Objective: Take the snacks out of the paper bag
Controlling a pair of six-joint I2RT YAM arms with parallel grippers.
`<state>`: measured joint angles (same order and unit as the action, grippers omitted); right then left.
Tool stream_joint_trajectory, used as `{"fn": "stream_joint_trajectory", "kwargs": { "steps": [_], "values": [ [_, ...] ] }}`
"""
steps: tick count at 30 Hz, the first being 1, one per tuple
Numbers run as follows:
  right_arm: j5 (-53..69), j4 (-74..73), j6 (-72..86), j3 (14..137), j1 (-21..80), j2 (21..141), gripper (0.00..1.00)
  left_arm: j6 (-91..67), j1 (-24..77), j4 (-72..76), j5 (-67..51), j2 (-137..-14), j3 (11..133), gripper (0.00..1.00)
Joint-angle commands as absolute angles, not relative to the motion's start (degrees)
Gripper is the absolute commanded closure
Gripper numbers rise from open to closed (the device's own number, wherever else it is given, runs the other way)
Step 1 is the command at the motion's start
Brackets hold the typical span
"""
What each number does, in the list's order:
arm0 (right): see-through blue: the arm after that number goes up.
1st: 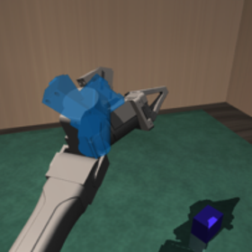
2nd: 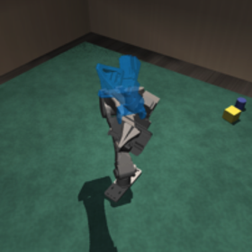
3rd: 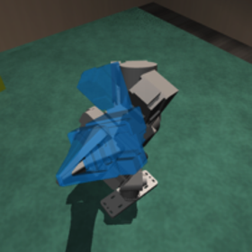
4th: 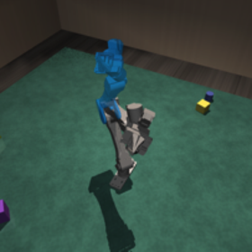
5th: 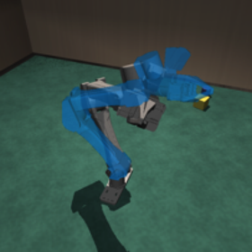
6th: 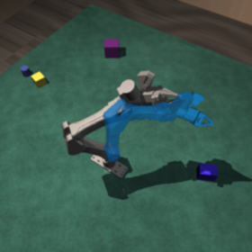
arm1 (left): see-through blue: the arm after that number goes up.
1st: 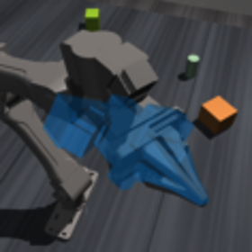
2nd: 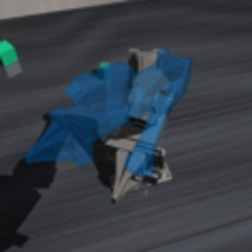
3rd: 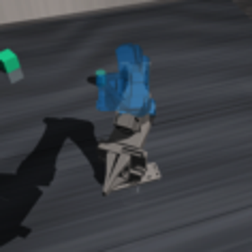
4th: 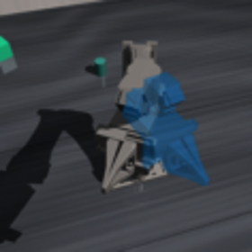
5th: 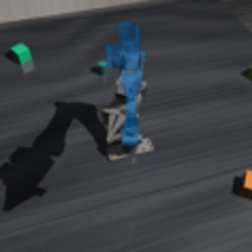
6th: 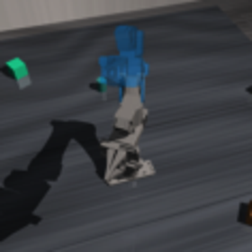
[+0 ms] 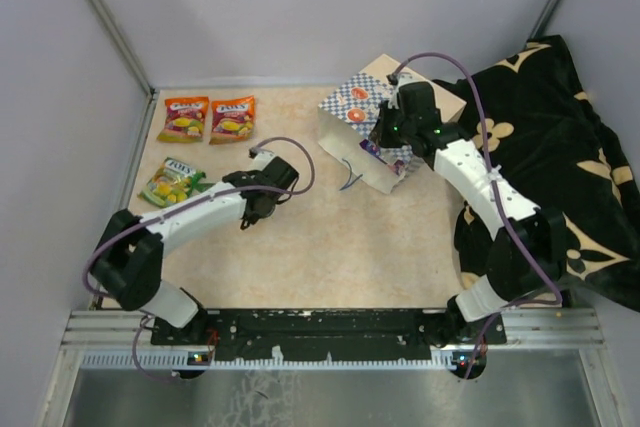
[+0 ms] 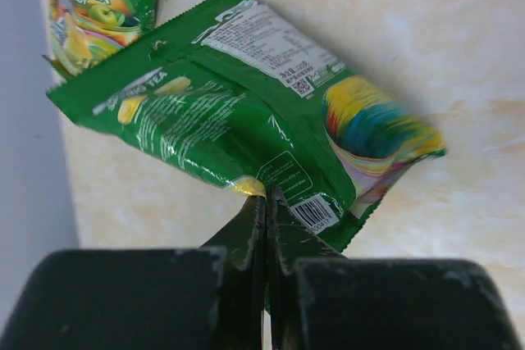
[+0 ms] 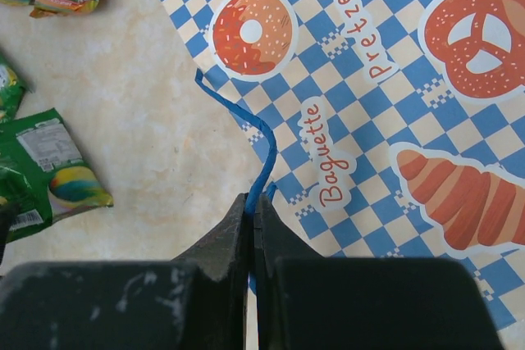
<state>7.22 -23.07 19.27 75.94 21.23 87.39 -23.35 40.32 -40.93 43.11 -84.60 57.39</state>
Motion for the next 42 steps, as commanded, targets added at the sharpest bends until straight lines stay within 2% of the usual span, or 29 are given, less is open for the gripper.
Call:
{"fn": "stream_joint_trajectory", "kwargs": {
  "steps": [1,4,7,11,15,16,17,18,20,21,24,26,27,29,30,31,37,42],
  "values": [
    [6.72,-19.57,18.59,75.06,21.18,84.68,1.0,-17.14,43.07,-47.28,51.45,-92.0,59.28,1.0],
    [7.32,-18.84,18.76,74.71,21.19,85.3,1.0,-16.6,44.21,-46.98,51.46,-95.67,60.87,1.0],
    [7.83,-18.27,18.94,74.03,21.18,85.32,1.0,-13.71,44.38,-44.95,44.94,-95.43,62.03,1.0],
    [8.14,-17.12,18.98,72.3,21.18,84.3,1.0,-12.69,44.38,-44.87,36.2,-93.25,64.53,0.85],
    [8.96,-15.94,19.17,71.15,21.18,84.58,1.0,-13.88,44.38,-45.53,33.95,-90.2,65.96,0.76],
    [9.14,-16.01,19.16,71.3,21.18,84.84,1.0,-14.01,44.38,-45.53,34.19,-89.11,65.88,0.71],
    [9.32,-16.07,19.18,71.47,21.18,85.09,1.0,-14.08,44.38,-45.65,34.29,-88.04,65.78,0.71],
    [9.6,-15.92,19.16,71.48,21.17,85.16,1.0,-13.92,44.38,-45.63,34.25,-86.75,65.71,0.76],
    [9.81,-15.69,19.23,71.54,21.18,85.07,1.0,-12.67,44.32,-44.87,34.07,-83.11,64.75,0.96],
    [9.8,-15.65,19.24,71.54,21.19,84.96,1.0,-11.63,44.3,-43.08,35.04,-80.95,64.24,1.0],
    [9.99,-15.47,19.19,71.18,21.19,84.6,1.0,-8.76,43.81,-40.87,37.83,-75.77,62.82,1.0],
    [10.01,-15.31,19.16,70.82,21.18,84.47,1.0,-9.56,42.32,-41.43,37.23,-74.29,62.84,0.91],
    [10.09,-15.16,19.16,70.57,21.18,84.47,1.0,-10.73,41.35,-42.02,36.16,-74.19,62.73,0.75],
    [10.22,-14.67,19.16,69.92,21.18,84.41,1.0,-13.8,39.8,-43.0,35.02,-74.73,61.54,0.33],
    [10.45,-14.35,19.24,69.63,21.18,84.34,1.0,-16.4,38.84,-43.54,34.15,-75.06,60.99,0.21],
    [10.68,-13.95,19.2,69.41,21.18,84.37,1.0,-18.66,37.01,-42.85,29.95,-74.76,60.17,0.15],
    [11.56,-13.8,18.75,68.7,21.19,84.12,1.0,-33.05,19.88,-23.67,5.14,-57.46,41.68,0.12],
    [11.98,-13.84,18.51,68.49,21.18,83.96,1.0,-41.53,12.41,-17.76,-1.11,-54.05,32.99,0.11]
  ]
}}
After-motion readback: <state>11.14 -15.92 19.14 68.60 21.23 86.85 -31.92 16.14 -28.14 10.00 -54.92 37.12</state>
